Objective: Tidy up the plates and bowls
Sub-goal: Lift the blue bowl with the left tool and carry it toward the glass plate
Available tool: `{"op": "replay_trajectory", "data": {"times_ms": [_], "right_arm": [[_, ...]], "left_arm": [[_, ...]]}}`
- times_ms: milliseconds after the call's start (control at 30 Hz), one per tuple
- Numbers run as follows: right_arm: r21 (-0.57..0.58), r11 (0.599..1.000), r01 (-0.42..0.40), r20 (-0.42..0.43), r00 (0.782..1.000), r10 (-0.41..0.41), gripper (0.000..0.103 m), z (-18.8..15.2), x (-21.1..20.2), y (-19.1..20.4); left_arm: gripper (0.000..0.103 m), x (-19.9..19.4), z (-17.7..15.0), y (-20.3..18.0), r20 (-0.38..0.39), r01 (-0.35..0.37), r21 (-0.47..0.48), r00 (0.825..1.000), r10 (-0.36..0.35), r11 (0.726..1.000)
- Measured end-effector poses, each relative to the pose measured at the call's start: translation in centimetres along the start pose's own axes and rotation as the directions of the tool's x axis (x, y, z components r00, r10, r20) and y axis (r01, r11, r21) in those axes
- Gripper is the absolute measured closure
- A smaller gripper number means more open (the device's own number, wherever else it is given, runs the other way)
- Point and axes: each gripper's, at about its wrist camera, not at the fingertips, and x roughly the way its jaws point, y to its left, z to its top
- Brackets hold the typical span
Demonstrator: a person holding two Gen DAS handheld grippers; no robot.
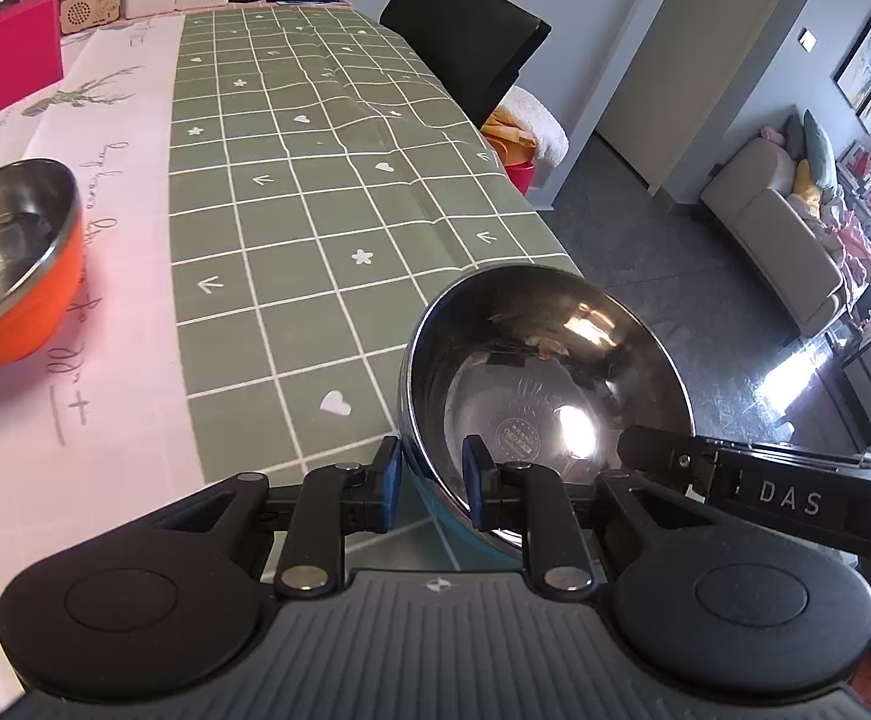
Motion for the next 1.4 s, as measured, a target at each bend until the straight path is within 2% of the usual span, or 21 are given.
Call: {"op": "replay_trajectory", "data": {"times_ms": [300, 633, 867, 1100, 1400], "right_arm": [[-0.074, 0.996, -0.047, -0.020, 0.999, 0.046, 0.086, -2.3, -4.2, 2.4], [-0.127, 0.988, -0.087, -0.043, 0.996, 0.083, 0.086, -7.2, -8.2, 3.6], [-0.145, 0.986, -0.087, -0.047, 0.996, 0.081, 0.087, -10.6, -10.2, 3.3], [-0.141, 0.986, -0.088, -0.065, 0.995, 0.079, 0.087, -13.3, -10.3, 3.2], [-0.168, 0.983, -0.074, -0.073, 0.995, 0.062, 0.087, -14.0, -8.5, 4.5]], "left_arm": [[0.079, -5.7, -2.5, -0.4, -0.005, -0.049, 0.015, 0.999, 0.049, 0.999], [0.079, -10.0, -7.7, -0.1, -0.032, -0.029, -0.038, 0.999, 0.027, 0.999], [0.079, -11.1, -11.2, -0.4, -0.056, -0.006, -0.057, 0.998, 0.002, 0.998], [0.079, -11.4, -14.0, 0.1, -0.076, -0.005, -0.085, 0.997, -0.002, 0.996], [0.079, -10.5, -14.7, 1.9, -0.082, -0.023, -0.157, 0.997, 0.010, 0.987]]}}
